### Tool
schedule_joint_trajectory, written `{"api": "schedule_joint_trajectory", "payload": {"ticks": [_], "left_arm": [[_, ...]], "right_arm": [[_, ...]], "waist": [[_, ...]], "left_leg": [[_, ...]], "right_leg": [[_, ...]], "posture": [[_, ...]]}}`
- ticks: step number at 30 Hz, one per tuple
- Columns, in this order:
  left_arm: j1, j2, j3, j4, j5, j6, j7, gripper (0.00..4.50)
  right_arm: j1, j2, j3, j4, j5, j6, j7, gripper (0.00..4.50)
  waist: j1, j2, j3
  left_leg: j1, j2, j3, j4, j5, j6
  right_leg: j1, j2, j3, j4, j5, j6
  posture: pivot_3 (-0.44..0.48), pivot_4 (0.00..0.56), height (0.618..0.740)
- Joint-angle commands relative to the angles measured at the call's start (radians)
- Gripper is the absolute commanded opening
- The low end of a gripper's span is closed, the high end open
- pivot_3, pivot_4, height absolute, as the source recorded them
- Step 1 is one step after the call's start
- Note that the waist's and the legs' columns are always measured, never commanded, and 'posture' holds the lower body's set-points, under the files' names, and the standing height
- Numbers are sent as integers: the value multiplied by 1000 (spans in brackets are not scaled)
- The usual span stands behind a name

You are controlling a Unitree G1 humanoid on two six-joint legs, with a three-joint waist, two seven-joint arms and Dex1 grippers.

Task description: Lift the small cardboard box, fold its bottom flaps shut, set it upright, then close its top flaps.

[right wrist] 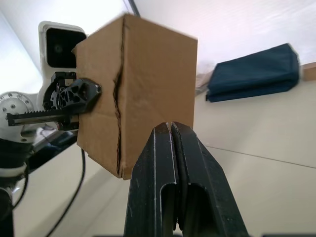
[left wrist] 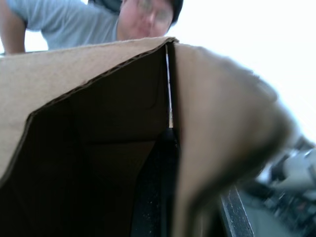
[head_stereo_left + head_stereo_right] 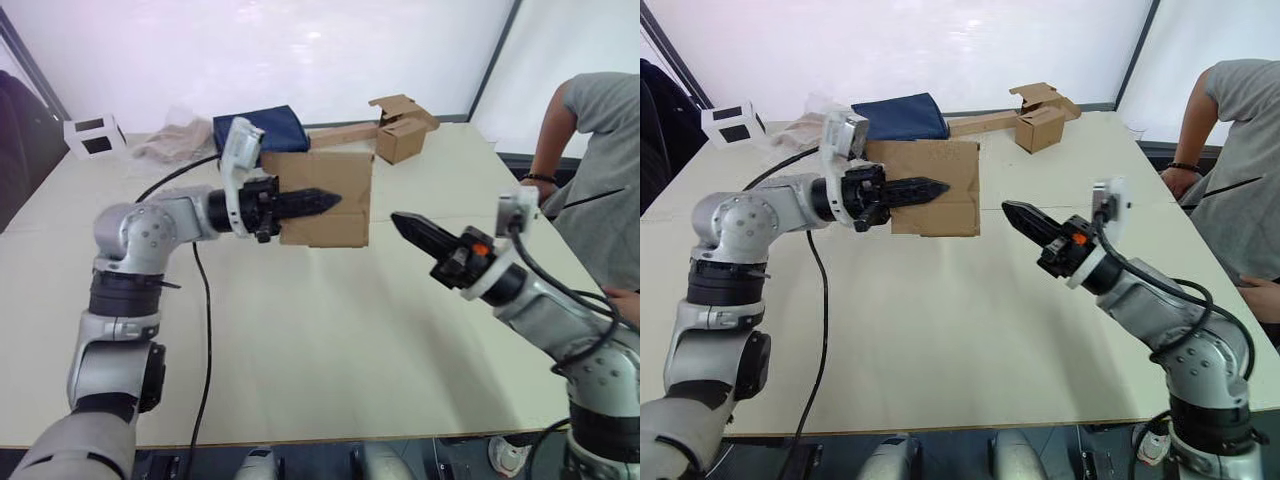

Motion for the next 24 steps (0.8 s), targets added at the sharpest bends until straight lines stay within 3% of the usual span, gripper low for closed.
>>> {"api": "schedule_joint_trajectory", "payload": {"ticks": [1,7,10,14,19,24], "left_arm": [[-122,45,-167,73,163,-48,-109,0],[-265,45,-507,219,484,-281,-354,0],[-303,25,-587,298,585,-378,-443,0],[-361,-22,-768,461,824,-662,-530,0],[-411,-67,-824,559,790,-843,-534,0],[-490,-115,-845,633,723,-891,-534,1489]], "right_arm": [[32,-6,-51,-76,-16,-45,-4,24],[94,35,-36,-90,-91,-95,-27,24],[88,54,-12,-83,-123,-112,-27,24],[113,129,18,-120,-200,-176,-65,24],[152,180,51,-150,-259,-203,-99,24],[179,190,48,-168,-272,-209,-114,0]], "waist": [[0,0,0],[1,0,0],[-1,0,0],[0,0,0],[1,-1,1],[1,-1,1]], "left_leg": [[0,0,0,0,0,0],[0,0,1,0,0,0],[0,0,1,0,0,0],[0,0,0,0,0,1],[-1,0,0,0,-1,1],[-1,0,0,0,-1,1]], "right_leg": [[0,0,0,0,0,0],[1,0,0,-1,0,0],[1,0,0,-1,0,0],[0,1,1,-1,0,0],[0,0,1,-1,0,0],[0,0,1,-1,0,0]], "posture": [[0,150,740],[0,150,740],[0,150,740],[0,150,740],[0,150,740],[0,150,740]]}}
